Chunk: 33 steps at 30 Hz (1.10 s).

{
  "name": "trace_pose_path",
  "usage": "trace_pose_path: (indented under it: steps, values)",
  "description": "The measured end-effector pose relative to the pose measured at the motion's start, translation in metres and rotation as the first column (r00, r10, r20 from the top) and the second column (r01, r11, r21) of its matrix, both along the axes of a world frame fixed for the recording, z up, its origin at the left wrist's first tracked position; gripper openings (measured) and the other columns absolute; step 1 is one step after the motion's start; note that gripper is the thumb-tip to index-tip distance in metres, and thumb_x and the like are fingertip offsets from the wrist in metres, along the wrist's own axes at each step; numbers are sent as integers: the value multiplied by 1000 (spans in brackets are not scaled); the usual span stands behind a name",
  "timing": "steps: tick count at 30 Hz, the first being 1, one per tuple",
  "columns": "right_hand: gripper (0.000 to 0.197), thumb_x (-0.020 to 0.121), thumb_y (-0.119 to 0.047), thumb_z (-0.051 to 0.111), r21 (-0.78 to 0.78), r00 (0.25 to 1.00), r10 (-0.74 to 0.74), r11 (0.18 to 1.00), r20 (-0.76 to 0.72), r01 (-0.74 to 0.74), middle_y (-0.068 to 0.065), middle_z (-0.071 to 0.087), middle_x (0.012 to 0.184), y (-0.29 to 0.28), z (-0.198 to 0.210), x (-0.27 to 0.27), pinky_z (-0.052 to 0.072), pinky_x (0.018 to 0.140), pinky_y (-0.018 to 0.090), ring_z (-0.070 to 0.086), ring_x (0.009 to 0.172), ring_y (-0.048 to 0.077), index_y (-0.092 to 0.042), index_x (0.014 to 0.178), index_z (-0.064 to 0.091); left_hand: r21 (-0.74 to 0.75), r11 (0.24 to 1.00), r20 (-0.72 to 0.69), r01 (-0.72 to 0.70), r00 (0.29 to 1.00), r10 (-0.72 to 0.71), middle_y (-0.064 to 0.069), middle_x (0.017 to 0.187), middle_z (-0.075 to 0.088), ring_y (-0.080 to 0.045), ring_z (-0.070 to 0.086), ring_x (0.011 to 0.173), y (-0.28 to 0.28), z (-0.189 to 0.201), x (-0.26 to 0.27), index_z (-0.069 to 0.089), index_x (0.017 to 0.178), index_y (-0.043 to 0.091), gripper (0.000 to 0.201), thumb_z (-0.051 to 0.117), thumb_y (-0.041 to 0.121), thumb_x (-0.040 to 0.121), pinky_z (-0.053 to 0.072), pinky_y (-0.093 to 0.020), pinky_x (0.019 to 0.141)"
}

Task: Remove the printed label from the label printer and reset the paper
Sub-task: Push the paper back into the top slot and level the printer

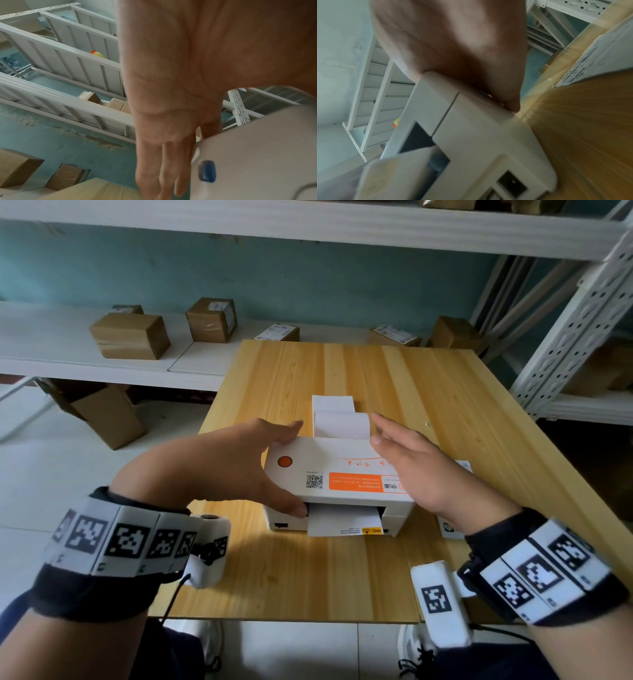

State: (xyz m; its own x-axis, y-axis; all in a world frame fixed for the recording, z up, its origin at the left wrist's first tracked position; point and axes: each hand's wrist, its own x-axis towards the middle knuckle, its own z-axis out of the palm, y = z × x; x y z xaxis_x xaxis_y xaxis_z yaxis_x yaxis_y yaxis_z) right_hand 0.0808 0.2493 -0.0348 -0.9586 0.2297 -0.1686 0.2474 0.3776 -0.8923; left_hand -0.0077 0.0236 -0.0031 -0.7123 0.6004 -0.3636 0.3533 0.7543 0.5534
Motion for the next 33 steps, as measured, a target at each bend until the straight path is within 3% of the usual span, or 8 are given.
trace_pose_path:
  steps: [6,9,14,17,20,25,29,33]
  values:
    - [45,106,-32,38,-7,999,47,999,-25,-47,-12,59,136,0,0,1,48,93,25,61,116,8,-40,150,34,-15,1000,-6,-15,1000,15,20,147,45,-9,42,138,2,3,2,16,157,40,124,92,40,60,32,-22,103]
    - [41,106,-32,40,-1,996,67,998,-60,-68,-13,27,163,1,-3,-1,35,100,16,30,145,3,-40,146,44,-42,999,-18,3,1000,-3,19,145,42,-9,44,130,3,6,6,10,158,41,122,89,42,65,31,-23,102]
    - [42,106,-30,39,27,996,65,998,-64,-63,-11,16,166,-1,-4,-3,35,98,8,33,138,-3,-33,148,43,-87,996,-6,18,1000,-19,14,161,27,-12,36,139,7,11,11,1,159,34,119,84,36,75,27,-20,102]
    - [40,107,-29,37,80,994,66,995,-82,-59,-3,16,167,-4,-3,-2,28,119,30,22,149,6,-34,145,48,-100,995,55,9,998,-4,12,150,39,-10,41,122,8,16,13,-1,158,37,117,83,34,77,29,-21,98]
    - [40,107,-33,34,140,996,58,989,-67,-48,-1,15,167,-7,0,0,16,124,38,11,153,11,-38,145,46,-166,986,30,32,999,-27,6,152,41,-17,41,135,11,24,16,-5,158,34,115,79,36,81,30,-23,97]
    - [48,107,-39,29,302,998,63,951,20,-66,-8,6,168,-12,11,5,39,91,22,38,132,10,-35,154,29,-227,970,2,91,996,-93,4,163,27,-20,33,146,12,24,17,-11,158,27,116,75,44,83,31,-31,113]
    - [48,106,-38,24,458,993,67,883,99,-105,-3,4,169,-18,22,9,22,117,35,15,153,22,-27,151,36,-268,954,-125,137,977,-175,2,169,-9,-18,0,156,7,16,22,-17,157,25,119,68,61,81,12,-39,124]
    - [47,106,-34,22,558,976,76,810,205,-181,12,5,168,-27,39,20,16,121,42,8,155,27,-19,148,38,-226,967,-123,119,981,-150,2,167,-17,-28,6,156,3,16,32,-19,156,31,110,46,79,81,13,-51,122]
